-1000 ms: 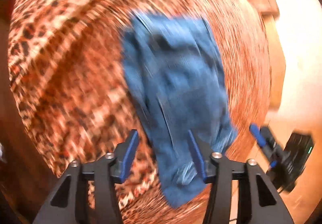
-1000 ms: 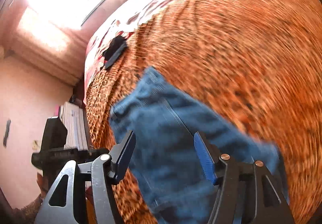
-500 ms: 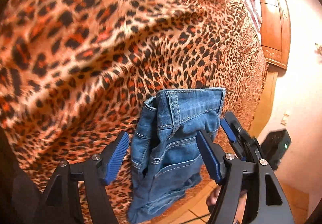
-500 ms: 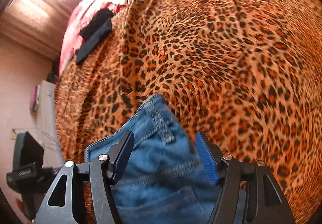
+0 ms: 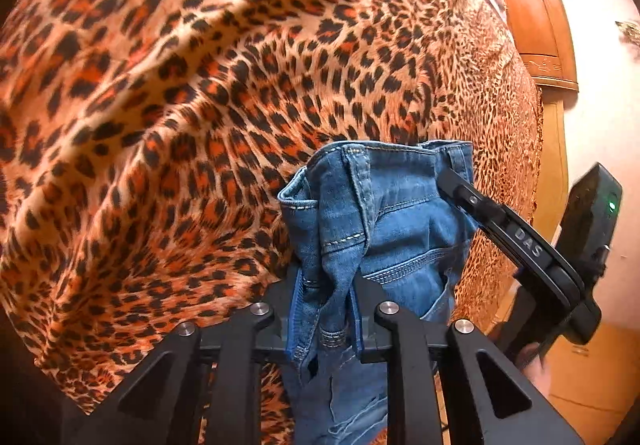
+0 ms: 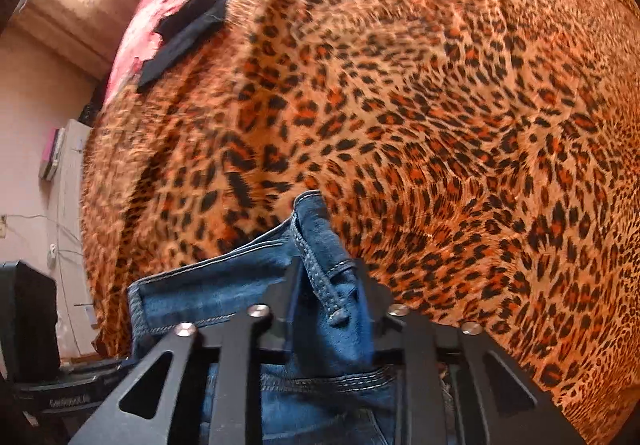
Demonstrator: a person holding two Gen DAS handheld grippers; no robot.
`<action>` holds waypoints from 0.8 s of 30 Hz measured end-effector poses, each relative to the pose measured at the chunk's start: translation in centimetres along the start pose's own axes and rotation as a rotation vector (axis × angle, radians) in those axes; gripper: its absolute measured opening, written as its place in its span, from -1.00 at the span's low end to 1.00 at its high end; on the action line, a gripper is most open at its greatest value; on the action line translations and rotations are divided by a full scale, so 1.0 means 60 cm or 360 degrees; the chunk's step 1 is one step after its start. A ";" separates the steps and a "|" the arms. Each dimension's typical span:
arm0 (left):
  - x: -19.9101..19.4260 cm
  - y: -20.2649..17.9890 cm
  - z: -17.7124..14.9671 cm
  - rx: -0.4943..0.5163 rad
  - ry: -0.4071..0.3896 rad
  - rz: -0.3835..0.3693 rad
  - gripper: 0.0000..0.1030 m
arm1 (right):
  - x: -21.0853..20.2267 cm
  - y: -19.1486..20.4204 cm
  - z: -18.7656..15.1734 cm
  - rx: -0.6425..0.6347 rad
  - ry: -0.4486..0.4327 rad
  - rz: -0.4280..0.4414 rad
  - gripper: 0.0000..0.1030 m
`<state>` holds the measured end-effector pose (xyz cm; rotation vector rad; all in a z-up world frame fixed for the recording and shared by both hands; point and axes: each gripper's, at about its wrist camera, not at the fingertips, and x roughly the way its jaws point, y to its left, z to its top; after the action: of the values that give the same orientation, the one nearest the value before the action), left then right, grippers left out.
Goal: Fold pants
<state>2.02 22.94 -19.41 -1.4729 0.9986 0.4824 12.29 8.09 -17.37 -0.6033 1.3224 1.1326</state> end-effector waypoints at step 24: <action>-0.087 -0.135 -0.422 0.1210 0.0056 0.0286 -0.78 | -0.280 -0.191 -0.453 0.0441 -0.0535 0.0307 -0.46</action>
<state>-0.80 -0.36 -5.90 -0.7170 1.1766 0.1623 12.87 -25.05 -9.97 -0.0774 1.2315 1.1225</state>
